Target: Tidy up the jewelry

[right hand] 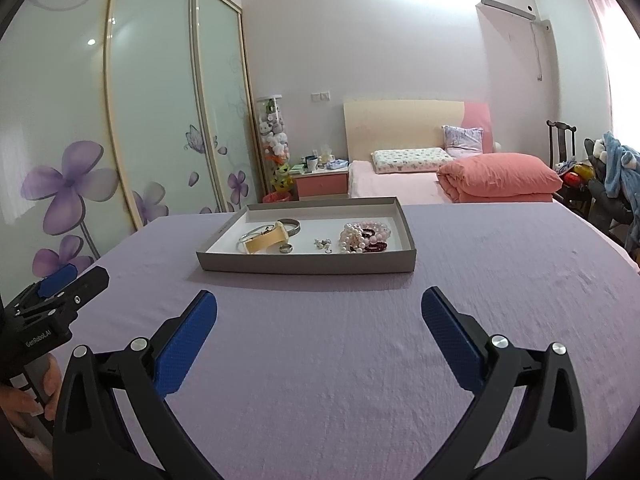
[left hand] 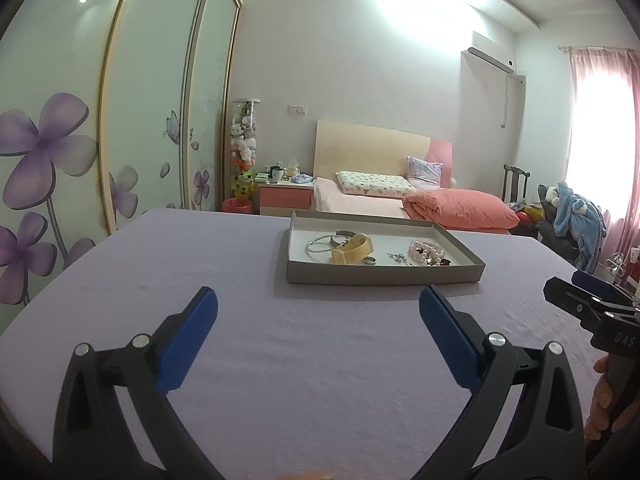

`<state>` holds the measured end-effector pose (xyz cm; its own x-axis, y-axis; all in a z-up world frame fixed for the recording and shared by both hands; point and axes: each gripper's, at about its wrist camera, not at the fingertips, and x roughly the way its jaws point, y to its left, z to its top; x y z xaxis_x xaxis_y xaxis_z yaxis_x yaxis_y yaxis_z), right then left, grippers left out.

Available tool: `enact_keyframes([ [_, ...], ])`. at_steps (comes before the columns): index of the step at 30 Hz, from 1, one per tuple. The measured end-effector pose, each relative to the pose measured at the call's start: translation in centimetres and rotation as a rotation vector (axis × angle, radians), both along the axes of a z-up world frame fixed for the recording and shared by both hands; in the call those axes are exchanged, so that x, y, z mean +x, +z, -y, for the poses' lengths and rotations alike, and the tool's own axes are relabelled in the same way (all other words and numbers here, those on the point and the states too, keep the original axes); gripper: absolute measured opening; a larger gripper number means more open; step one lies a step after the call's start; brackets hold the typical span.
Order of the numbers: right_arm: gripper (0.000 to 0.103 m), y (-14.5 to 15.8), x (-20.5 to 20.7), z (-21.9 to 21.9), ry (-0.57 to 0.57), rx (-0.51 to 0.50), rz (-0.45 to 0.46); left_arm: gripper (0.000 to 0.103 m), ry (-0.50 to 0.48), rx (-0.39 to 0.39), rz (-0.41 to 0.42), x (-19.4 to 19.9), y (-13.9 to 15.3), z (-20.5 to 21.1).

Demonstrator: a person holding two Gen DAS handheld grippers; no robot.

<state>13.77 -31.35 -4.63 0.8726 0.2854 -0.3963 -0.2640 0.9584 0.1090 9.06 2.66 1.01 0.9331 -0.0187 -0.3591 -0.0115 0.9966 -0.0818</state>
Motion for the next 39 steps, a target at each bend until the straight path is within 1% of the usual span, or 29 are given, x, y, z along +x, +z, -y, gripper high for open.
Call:
enact_keyframes([
  [39, 0.101, 0.32, 0.08, 0.19, -0.001, 0.013, 0.002, 0.099, -0.023, 0.001, -0.017, 0.34, -0.72, 0.78],
])
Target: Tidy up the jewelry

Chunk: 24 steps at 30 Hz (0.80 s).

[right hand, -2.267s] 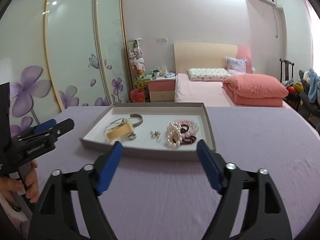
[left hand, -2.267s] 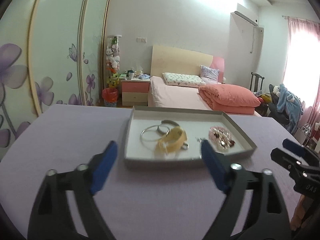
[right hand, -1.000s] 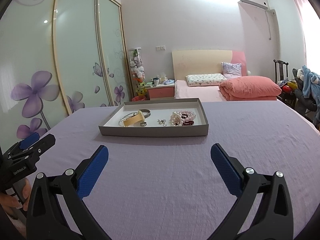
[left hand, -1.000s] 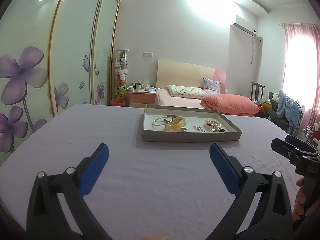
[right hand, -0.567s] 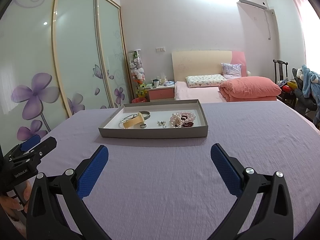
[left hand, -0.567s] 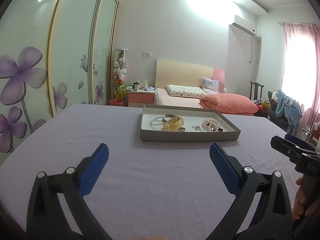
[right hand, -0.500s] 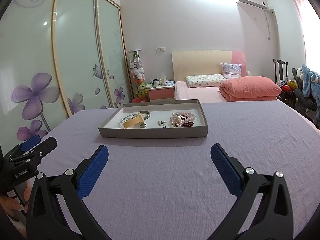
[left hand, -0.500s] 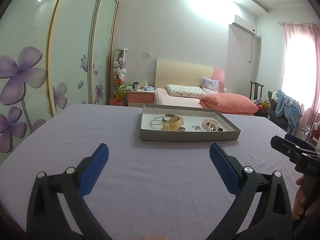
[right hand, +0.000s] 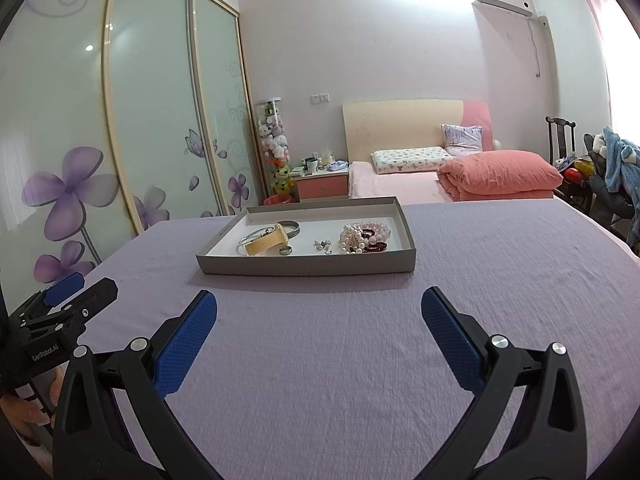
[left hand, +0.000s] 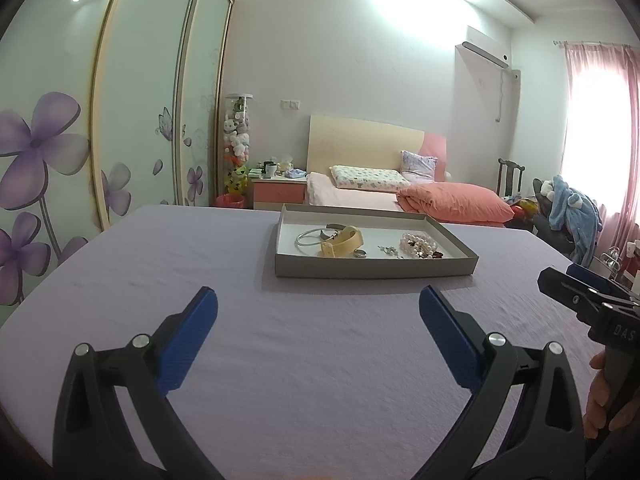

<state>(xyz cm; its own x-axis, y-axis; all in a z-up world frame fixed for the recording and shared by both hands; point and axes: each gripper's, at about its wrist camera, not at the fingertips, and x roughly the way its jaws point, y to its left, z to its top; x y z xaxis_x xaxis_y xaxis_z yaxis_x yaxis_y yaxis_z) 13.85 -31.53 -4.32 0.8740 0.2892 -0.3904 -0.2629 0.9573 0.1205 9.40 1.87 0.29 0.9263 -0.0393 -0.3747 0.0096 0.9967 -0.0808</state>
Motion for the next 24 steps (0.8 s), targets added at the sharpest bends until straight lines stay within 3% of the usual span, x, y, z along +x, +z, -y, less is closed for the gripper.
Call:
enact_keyframes([
  [24, 0.101, -0.26, 0.02, -0.06, -0.001, 0.002, 0.004, 0.099, -0.007, 0.001, -0.003, 0.04, -0.07, 0.20],
])
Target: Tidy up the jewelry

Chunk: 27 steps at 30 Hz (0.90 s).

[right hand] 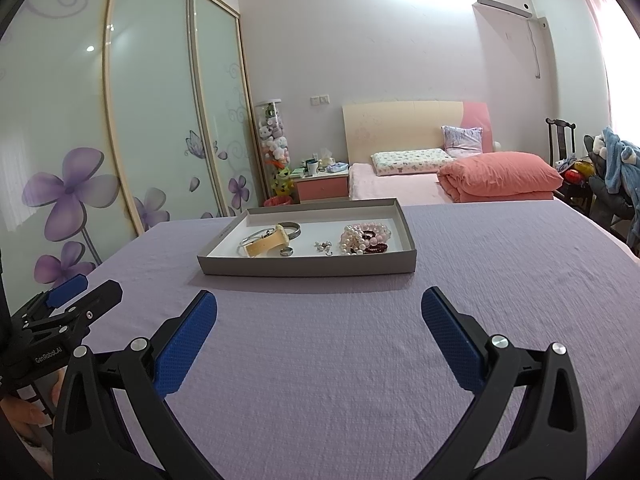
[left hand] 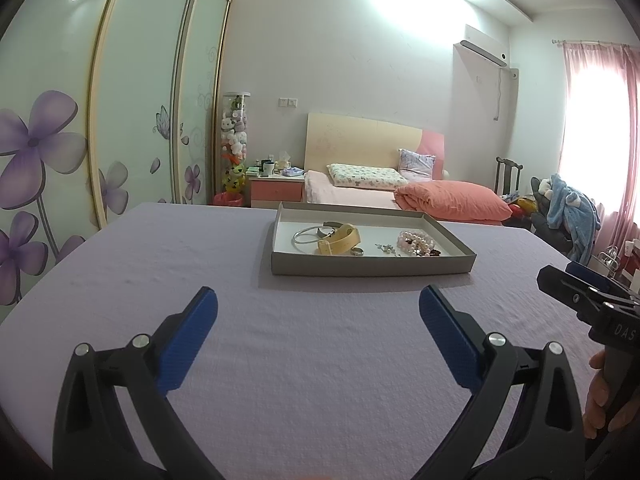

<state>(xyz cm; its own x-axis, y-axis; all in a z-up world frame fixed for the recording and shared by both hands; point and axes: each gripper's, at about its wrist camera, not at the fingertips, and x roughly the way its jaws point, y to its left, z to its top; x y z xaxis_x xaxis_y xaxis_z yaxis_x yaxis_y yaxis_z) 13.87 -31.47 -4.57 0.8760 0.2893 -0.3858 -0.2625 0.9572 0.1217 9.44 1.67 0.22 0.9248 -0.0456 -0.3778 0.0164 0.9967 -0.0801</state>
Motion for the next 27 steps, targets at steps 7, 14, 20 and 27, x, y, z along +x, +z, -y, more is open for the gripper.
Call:
enact_keyframes([
  [7, 0.101, -0.01, -0.01, 0.05, 0.001, -0.001, 0.000, 0.099, 0.000, 0.000, 0.000, 0.01, 0.01, 0.00],
  [14, 0.101, -0.01, -0.07, 0.04, 0.002, -0.001, 0.001, 0.099, -0.001, 0.000, -0.001, 0.01, 0.00, 0.04],
  [20, 0.101, 0.02, -0.05, -0.05, 0.002, 0.000, 0.002, 0.099, -0.002, 0.003, 0.003, -0.08, 0.04, 0.24],
  [27, 0.101, 0.30, 0.01, -0.39, 0.006, 0.000, 0.002, 0.099, 0.004, 0.016, 0.016, -0.20, 0.35, 0.47],
])
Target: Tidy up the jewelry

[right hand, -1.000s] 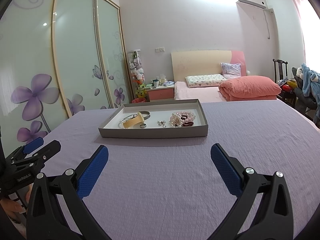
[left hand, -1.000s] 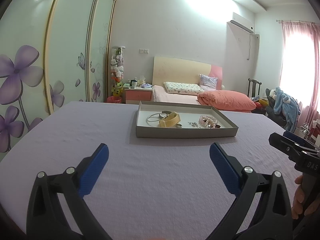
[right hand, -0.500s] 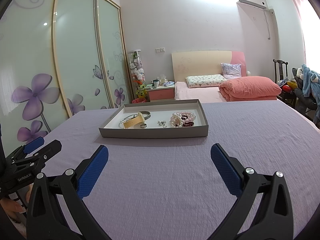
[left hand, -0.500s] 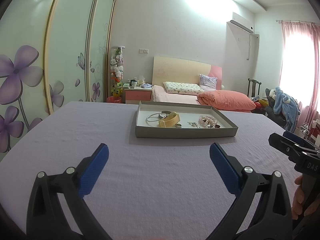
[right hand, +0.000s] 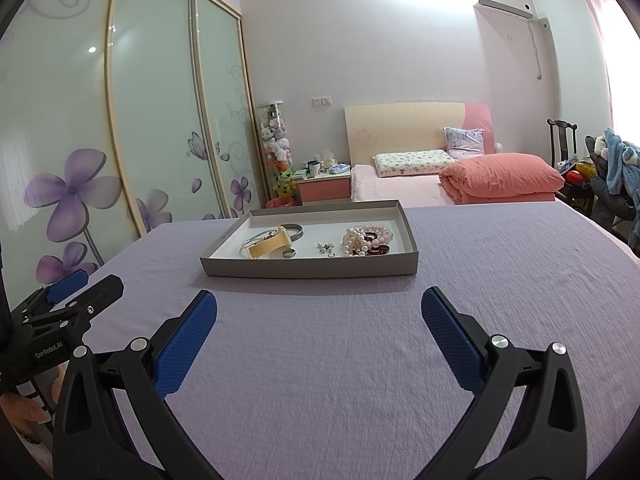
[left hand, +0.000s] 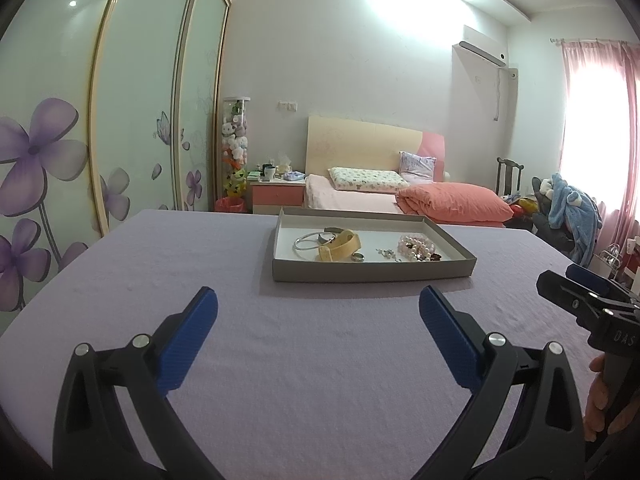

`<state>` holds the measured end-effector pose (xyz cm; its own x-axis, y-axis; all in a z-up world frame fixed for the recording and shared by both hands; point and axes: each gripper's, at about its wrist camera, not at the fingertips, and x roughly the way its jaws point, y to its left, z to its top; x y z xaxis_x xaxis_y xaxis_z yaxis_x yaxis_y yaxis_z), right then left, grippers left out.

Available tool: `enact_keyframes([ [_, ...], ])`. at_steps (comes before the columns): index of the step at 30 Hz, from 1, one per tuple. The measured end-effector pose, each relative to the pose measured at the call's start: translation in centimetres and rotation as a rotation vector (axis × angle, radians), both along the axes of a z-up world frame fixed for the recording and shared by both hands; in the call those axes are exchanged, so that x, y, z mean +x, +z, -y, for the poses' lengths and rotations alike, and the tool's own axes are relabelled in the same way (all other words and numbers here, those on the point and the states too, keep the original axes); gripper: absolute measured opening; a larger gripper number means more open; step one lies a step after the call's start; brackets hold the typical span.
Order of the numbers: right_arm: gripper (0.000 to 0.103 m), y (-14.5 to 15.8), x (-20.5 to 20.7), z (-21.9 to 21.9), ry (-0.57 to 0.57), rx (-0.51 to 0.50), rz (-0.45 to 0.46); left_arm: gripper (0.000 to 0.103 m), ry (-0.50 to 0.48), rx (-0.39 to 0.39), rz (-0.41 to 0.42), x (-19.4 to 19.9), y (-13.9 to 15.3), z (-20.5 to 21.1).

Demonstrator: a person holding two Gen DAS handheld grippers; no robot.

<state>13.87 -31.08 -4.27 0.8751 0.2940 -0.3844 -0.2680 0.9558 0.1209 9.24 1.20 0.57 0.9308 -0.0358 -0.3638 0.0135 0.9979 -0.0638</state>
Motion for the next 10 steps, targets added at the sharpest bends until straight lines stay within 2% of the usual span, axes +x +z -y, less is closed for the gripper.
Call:
enact_keyframes([
  [10, 0.101, 0.37, 0.01, -0.21, 0.000, -0.001, 0.003, 0.099, 0.002, -0.004, -0.004, 0.19, 0.13, -0.15],
])
